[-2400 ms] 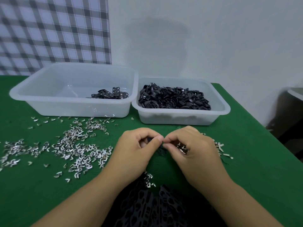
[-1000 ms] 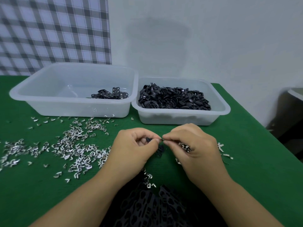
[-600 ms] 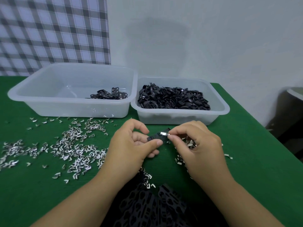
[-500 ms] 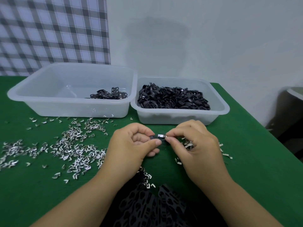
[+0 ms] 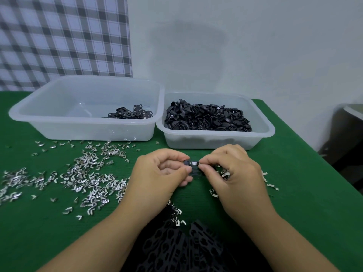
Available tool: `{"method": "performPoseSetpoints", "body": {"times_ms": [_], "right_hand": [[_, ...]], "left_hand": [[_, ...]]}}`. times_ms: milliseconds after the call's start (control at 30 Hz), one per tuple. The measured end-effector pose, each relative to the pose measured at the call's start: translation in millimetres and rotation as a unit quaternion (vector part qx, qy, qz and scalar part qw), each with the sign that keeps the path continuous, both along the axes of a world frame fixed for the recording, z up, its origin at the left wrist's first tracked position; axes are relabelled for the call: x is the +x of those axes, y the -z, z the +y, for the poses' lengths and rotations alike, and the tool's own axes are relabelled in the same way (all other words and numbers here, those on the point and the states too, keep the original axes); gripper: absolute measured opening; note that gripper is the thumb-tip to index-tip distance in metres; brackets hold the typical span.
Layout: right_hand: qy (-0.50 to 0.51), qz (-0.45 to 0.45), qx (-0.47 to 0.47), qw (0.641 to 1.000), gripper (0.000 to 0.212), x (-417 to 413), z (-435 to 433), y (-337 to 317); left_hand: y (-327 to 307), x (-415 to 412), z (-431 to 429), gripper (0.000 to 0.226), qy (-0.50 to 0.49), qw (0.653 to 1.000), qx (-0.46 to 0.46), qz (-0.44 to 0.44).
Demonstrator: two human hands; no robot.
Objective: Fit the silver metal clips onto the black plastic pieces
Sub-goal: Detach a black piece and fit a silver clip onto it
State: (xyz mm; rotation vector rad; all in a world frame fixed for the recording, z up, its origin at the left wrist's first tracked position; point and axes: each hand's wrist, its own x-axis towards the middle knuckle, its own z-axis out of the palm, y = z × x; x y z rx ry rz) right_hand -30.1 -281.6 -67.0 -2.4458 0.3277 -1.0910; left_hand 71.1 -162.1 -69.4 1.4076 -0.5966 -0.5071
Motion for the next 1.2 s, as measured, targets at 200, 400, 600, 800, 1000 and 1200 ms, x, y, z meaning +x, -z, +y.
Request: {"method": "performPoseSetpoints", "body": {"times_ms": [200,400,600,800,1000,1200], "right_hand": [[-0.005,-0.004,0.029,1.0,0.01,-1.1,-1.8,1.2],[-0.017,-0.006,0.07,0.997,0.011,-0.6,-2.3,1.9],[-0.034,0.002,0.061,0.998,0.011,0.4,1.2,2.0],[-0.016,0.002,0.046,0.999,0.011,-0.9,-2.6,0.9],[-0.022,0.011,0.0,1.0,0.008,0.5,-1.3,1.6],[-0.03,0.039,-0.038,0.998,0.004,0.9,-1.1,0.2]], "left_hand": [[0.2,0.4,0.7,0.021,0.003,1.0,0.002,-0.009],[0.5,0.9,0.9,0.021,0.007,1.0,0.011,-0.011],[1.1,0.3,1.0,0.019,0.007,1.0,0.009,-0.02],[2.8,1.8,-0.8,0.022,-0.002,1.0,0.008,-0.014],[5.0,2.9,-0.8,0.023,0.011,0.999,0.023,-0.033],[5.6,2.2,-0.9,0.029,0.022,0.996,0.047,-0.075]]}}
